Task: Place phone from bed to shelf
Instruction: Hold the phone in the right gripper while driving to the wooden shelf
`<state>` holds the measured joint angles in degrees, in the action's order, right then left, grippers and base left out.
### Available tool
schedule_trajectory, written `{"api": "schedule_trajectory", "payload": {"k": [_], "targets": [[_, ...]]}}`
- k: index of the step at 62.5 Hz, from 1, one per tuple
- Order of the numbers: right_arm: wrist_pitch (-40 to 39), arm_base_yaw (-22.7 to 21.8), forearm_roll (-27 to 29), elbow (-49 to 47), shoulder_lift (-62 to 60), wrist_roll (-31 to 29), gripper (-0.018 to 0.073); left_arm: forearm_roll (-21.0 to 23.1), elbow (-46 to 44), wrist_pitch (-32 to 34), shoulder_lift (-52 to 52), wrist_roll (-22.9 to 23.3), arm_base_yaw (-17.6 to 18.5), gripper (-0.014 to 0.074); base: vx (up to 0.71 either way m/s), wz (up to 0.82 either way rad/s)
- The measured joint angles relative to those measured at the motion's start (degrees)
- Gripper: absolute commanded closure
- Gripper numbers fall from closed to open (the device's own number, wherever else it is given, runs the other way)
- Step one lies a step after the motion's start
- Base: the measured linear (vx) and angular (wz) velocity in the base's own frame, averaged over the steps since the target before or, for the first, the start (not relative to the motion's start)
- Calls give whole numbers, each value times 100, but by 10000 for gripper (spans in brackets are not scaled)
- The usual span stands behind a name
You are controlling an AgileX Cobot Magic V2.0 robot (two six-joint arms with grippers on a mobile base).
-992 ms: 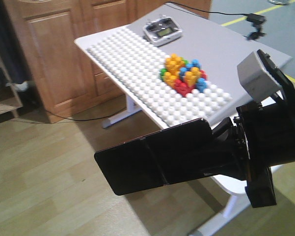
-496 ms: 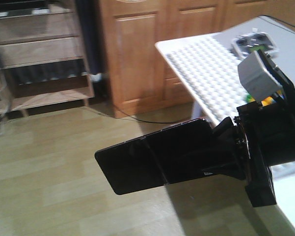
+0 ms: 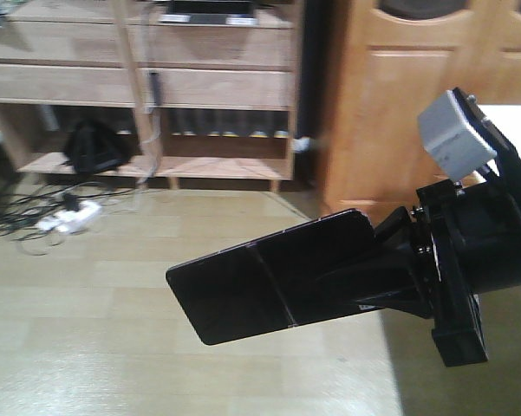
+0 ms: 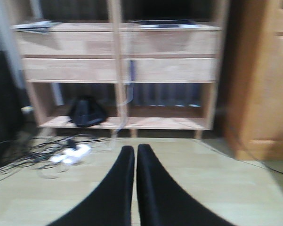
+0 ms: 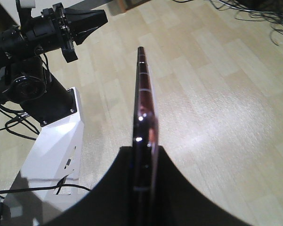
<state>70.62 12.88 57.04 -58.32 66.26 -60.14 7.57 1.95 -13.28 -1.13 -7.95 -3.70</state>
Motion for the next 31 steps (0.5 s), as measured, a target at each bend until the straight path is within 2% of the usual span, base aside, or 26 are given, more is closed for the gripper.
{"api": "schedule_trajectory", "payload": {"k": [13, 31], "targets": [[0, 0, 0, 0, 0, 0, 564, 0, 0, 0, 0, 0, 0, 596, 21, 48], [5, 0, 0, 0, 0, 0, 564, 0, 0, 0, 0, 0, 0, 596, 25, 32]]}}
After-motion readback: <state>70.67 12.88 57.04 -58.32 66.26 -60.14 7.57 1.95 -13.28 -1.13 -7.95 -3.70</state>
